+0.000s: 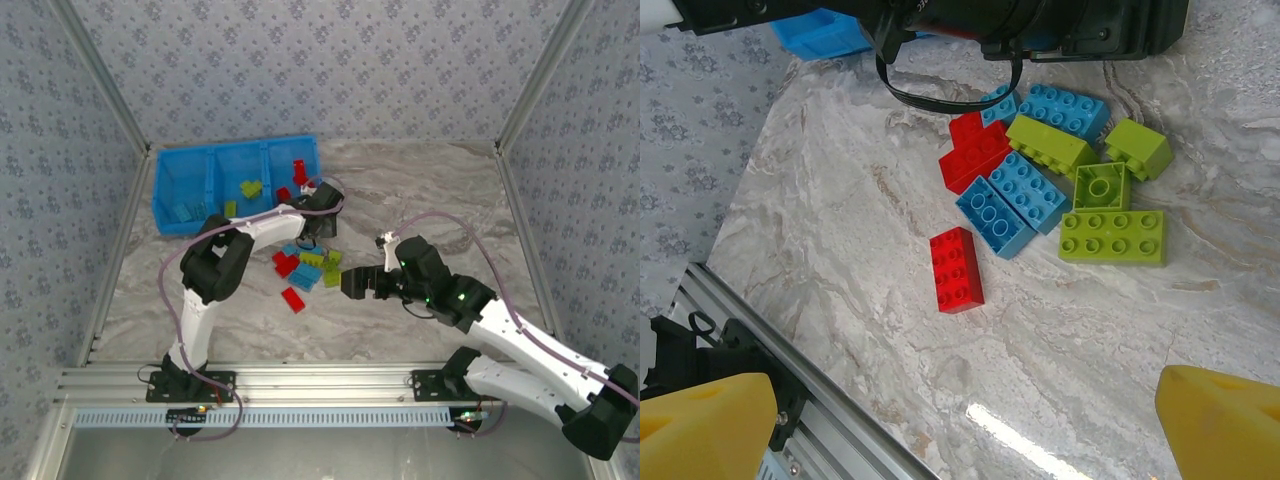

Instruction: Sort the legos into containers by color

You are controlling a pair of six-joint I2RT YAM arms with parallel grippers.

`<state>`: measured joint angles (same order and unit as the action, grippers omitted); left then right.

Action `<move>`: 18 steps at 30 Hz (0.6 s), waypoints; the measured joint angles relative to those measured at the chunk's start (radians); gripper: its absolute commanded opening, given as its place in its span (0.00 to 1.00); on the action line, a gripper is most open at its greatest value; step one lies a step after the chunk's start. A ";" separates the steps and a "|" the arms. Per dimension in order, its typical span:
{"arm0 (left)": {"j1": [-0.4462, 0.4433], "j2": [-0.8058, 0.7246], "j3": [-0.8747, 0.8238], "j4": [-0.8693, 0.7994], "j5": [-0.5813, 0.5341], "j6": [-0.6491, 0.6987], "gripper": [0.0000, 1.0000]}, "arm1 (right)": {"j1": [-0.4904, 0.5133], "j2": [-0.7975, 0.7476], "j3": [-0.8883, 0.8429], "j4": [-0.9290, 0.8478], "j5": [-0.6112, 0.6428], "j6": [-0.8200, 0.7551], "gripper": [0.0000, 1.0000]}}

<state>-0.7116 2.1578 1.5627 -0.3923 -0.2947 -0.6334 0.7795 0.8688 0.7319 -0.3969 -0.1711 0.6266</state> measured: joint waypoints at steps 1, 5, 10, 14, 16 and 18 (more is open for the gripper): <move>0.000 0.000 0.000 0.000 0.002 0.004 0.63 | 0.000 0.001 0.000 0.000 0.000 0.000 1.00; 0.000 -0.004 0.000 0.001 0.021 0.005 0.57 | 0.000 0.006 0.000 0.001 0.000 0.003 1.00; -0.008 -0.076 -0.068 -0.006 0.066 0.005 0.56 | 0.000 0.010 0.000 0.002 0.000 0.004 1.00; -0.016 -0.245 -0.161 -0.026 0.056 0.009 0.55 | 0.000 0.010 0.000 0.003 0.000 0.003 1.00; -0.003 -0.363 -0.195 -0.031 0.031 0.018 0.54 | 0.000 0.010 0.000 0.004 0.000 0.005 1.00; 0.037 -0.481 -0.211 -0.023 0.004 0.032 0.54 | 0.000 0.010 0.000 0.004 0.000 0.006 1.00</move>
<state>-0.6746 1.6768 1.3518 -0.4156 -0.2909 -0.6018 0.7795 0.8791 0.7319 -0.3931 -0.1715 0.6327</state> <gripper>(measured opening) 0.620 0.999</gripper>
